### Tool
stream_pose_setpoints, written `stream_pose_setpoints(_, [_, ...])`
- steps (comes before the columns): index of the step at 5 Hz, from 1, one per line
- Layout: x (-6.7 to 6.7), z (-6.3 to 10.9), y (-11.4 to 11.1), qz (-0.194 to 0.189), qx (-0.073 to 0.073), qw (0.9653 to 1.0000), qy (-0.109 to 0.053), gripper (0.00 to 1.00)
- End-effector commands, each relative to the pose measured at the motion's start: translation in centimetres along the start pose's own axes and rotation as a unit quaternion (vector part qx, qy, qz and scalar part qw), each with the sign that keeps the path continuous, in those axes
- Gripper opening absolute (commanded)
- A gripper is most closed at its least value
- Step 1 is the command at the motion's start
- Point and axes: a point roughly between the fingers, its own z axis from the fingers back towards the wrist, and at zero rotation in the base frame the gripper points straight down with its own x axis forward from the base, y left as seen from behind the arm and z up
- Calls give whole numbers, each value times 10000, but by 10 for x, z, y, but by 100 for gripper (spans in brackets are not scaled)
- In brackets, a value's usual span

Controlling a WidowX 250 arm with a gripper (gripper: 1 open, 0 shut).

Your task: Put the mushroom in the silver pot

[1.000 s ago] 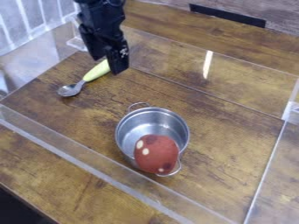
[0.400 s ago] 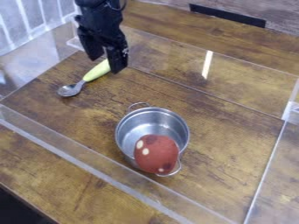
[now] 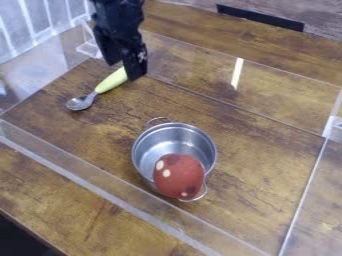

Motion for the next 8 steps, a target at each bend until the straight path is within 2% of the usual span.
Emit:
stream_pose_setpoints(1, [8, 43, 14, 149, 220, 9992, -295, 100])
stream_pose_setpoints(2, [5, 50, 12, 120, 137, 9993, -319, 100])
stream_pose_setpoints(4, [-7, 42, 2, 242, 52, 9991, -337, 100])
stream_pose_setpoints(5, [-9, 37, -17, -55, 9, 9992, -401, 100])
stream_pose_setpoints(6, [-7, 32, -31, -222, -22, 9988, -428, 100])
stream_pose_setpoints(7, [5, 39, -36, -487, -70, 9978, -453, 100])
stream_pose_setpoints(8, [15, 45, -27, -595, -65, 9973, -417, 100])
